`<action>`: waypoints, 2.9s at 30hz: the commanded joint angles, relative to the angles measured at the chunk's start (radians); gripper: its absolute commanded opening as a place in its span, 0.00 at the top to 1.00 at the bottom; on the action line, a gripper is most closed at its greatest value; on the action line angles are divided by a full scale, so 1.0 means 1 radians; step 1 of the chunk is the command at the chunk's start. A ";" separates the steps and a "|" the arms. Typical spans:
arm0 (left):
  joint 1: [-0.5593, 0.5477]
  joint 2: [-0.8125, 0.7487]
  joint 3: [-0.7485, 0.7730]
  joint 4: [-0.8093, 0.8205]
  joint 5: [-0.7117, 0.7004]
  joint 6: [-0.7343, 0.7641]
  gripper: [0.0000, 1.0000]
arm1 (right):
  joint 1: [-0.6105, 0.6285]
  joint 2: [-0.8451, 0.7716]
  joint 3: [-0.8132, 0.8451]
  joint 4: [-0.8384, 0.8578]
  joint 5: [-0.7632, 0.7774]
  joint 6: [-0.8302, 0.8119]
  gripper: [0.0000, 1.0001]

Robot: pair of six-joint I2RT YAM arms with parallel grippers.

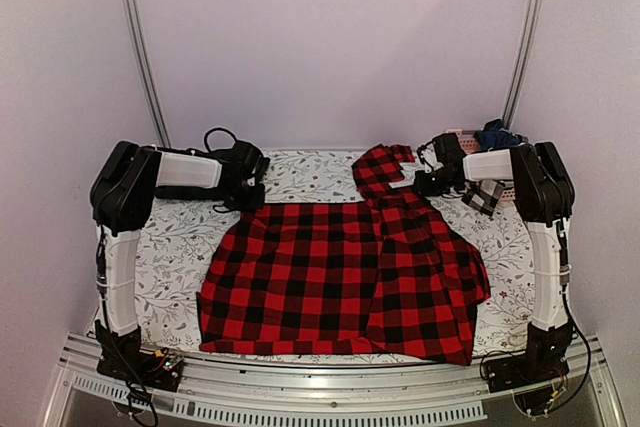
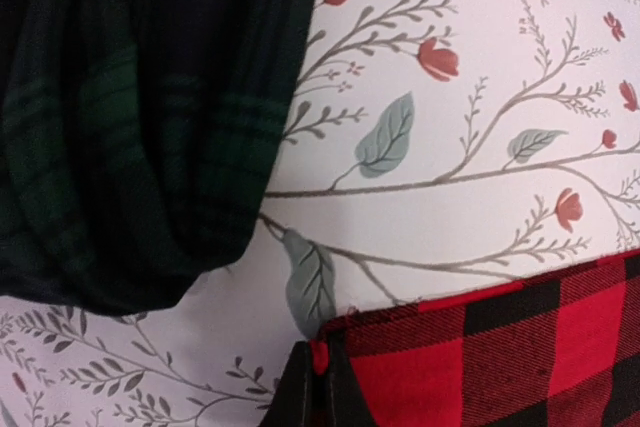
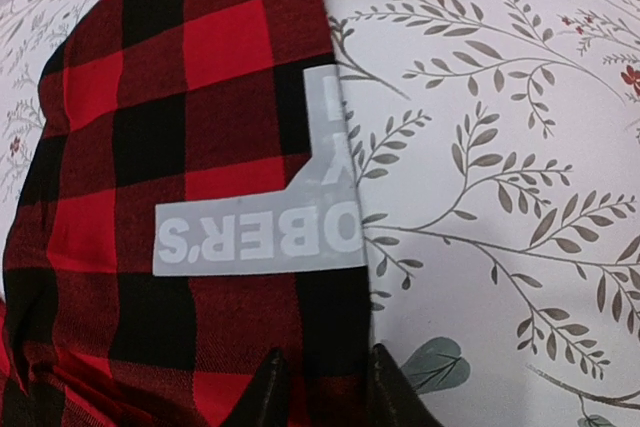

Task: Fold and stack the mixed laundry pile
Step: Move the flattened T-shirt to the center of the board, then adjust the flattened T-shirt at the center of the board.

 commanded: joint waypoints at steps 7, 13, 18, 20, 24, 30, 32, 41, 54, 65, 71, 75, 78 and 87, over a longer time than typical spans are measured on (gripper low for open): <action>0.123 0.012 -0.033 -0.038 -0.015 -0.044 1.00 | -0.001 0.163 0.164 -0.122 0.042 0.022 1.00; 0.153 0.070 0.060 -0.025 0.005 -0.033 0.84 | -0.037 0.211 0.269 -0.142 0.018 0.049 1.00; 0.147 -0.053 -0.025 0.024 0.060 -0.006 0.55 | -0.045 0.072 0.160 -0.097 -0.145 0.023 0.69; 0.140 -0.150 -0.108 0.069 0.083 -0.009 0.48 | -0.044 -0.029 0.027 -0.007 -0.202 0.039 0.62; 0.115 -0.296 -0.215 0.102 0.091 -0.003 0.36 | -0.033 -0.191 -0.119 0.067 -0.339 0.072 0.59; 0.083 -0.433 -0.300 0.109 0.119 0.011 0.23 | 0.040 -0.254 -0.167 0.065 -0.370 0.053 0.59; 0.076 -0.477 -0.334 0.128 0.145 0.015 0.20 | 0.049 -0.234 -0.148 0.051 -0.385 0.052 0.59; 0.058 -0.618 -0.483 0.158 0.226 -0.001 0.13 | 0.092 -0.144 -0.110 -0.045 -0.380 0.026 0.54; 0.049 -0.637 -0.533 0.163 0.220 -0.011 0.01 | 0.097 -0.010 -0.033 -0.095 -0.378 0.030 0.44; 0.046 -0.660 -0.549 0.152 0.204 -0.010 0.00 | 0.099 -0.049 -0.055 -0.073 -0.508 0.028 0.68; 0.045 -0.662 -0.563 0.153 0.198 -0.011 0.00 | 0.099 -0.084 -0.076 -0.014 -0.590 0.063 0.73; 0.045 -0.668 -0.580 0.155 0.218 -0.029 0.00 | 0.099 -0.062 -0.048 -0.027 -0.595 0.073 0.65; 0.046 -0.708 -0.618 0.154 0.240 -0.072 0.00 | 0.100 -0.026 -0.017 -0.068 -0.593 0.071 0.65; -0.035 -0.944 -0.768 0.022 0.263 -0.212 0.00 | 0.100 -0.166 -0.149 -0.005 -0.577 0.057 1.00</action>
